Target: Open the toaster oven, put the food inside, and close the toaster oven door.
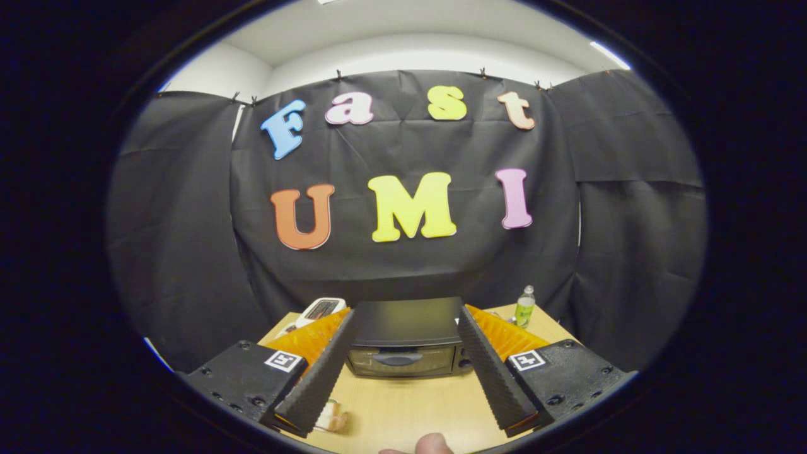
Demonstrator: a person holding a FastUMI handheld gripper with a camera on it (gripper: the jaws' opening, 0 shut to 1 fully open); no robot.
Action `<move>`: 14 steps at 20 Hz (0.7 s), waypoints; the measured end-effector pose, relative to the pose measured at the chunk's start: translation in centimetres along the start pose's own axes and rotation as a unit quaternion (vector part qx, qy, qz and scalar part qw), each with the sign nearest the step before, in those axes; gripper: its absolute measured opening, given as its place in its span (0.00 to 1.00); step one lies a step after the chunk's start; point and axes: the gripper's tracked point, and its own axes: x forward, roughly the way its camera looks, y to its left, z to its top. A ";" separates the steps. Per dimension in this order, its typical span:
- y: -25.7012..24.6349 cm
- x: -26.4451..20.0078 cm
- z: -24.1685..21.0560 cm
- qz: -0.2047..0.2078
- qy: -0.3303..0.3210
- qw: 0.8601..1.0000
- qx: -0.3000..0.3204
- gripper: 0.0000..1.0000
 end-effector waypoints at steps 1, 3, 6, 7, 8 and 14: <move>0.0 0.8 -0.6 0.001 0.008 1.000 0.002 1.00; -0.2 2.3 -1.6 0.000 0.018 1.000 0.004 1.00; 0.1 4.8 -3.5 0.005 0.032 0.999 -0.004 1.00; 0.2 5.5 -4.4 0.006 0.039 0.999 -0.011 1.00; 0.5 6.3 -5.0 0.011 0.043 0.999 -0.018 1.00; 1.6 11.6 -8.7 0.029 0.064 0.996 -0.045 1.00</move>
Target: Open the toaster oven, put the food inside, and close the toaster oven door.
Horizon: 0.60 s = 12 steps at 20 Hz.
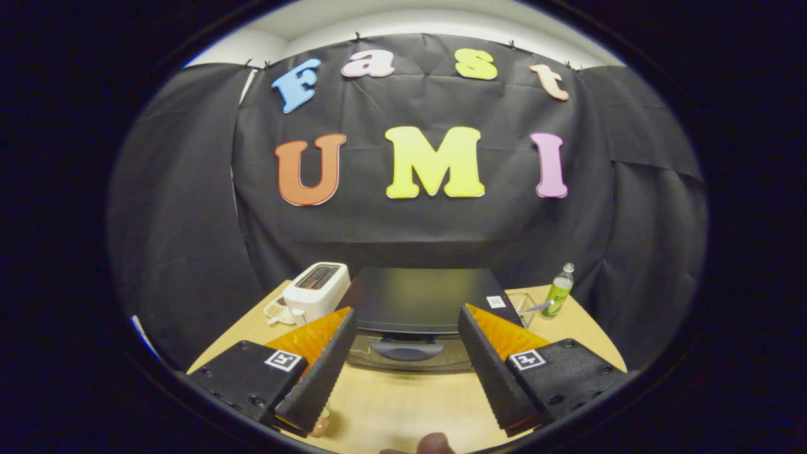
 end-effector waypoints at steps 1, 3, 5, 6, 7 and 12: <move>-0.1 1.1 -0.8 -0.003 0.005 1.000 -0.009 1.00; -0.4 3.5 -2.8 -0.006 0.021 1.000 -0.021 1.00; -0.6 5.3 -4.6 -0.008 0.040 0.999 -0.016 1.00; -0.7 6.3 -5.5 -0.010 0.049 0.999 -0.015 1.00; -0.8 7.0 -6.2 -0.012 0.056 0.998 -0.016 1.00; -0.8 9.8 -7.9 -0.012 0.078 0.997 -0.014 1.00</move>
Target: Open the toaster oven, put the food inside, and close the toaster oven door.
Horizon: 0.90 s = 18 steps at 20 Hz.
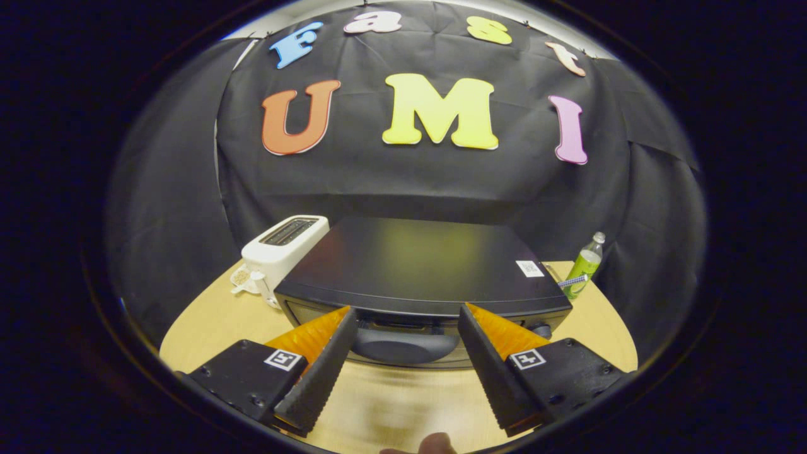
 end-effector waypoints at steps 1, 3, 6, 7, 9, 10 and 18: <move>-0.1 0.4 -0.3 -0.001 0.004 1.000 0.002 1.00; -0.2 1.1 -1.0 -0.005 0.015 1.000 0.008 1.00; -0.2 1.3 -0.8 -0.008 0.008 1.000 0.010 1.00; -0.2 1.3 -0.9 -0.011 0.006 1.000 0.011 1.00; 0.0 1.6 -1.1 -0.016 0.009 1.000 0.018 1.00; 0.1 1.2 -1.1 -0.016 0.008 1.000 0.024 1.00; 0.4 -1.2 -3.7 0.002 0.027 0.999 0.026 1.00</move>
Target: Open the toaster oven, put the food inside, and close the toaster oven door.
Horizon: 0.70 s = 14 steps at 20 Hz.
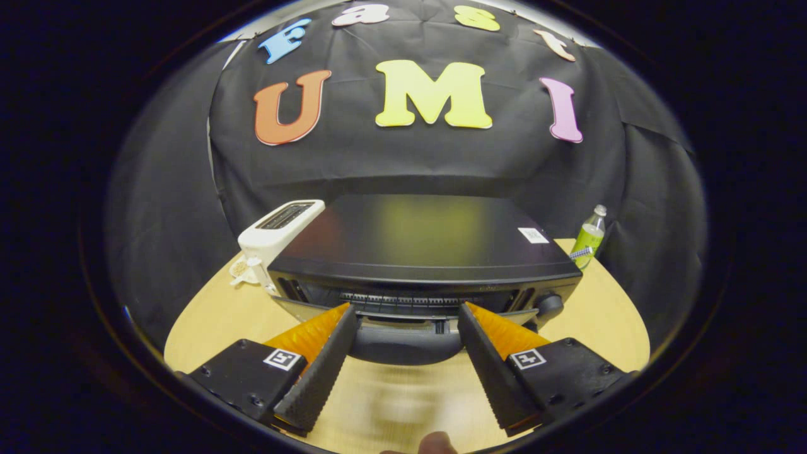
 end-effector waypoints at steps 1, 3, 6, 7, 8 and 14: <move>0.1 -0.5 -0.4 -0.002 0.005 1.000 -0.004 1.00; 0.1 -1.3 -1.7 -0.008 0.013 1.000 -0.010 1.00; 0.2 -2.6 -4.0 -0.017 0.026 0.999 -0.017 1.00; 0.2 -3.0 -4.9 -0.018 0.032 0.999 -0.018 1.00; 0.3 -3.3 -5.9 -0.017 0.040 0.999 -0.019 1.00; 0.3 -3.9 -11.7 -0.006 0.100 0.995 -0.009 1.00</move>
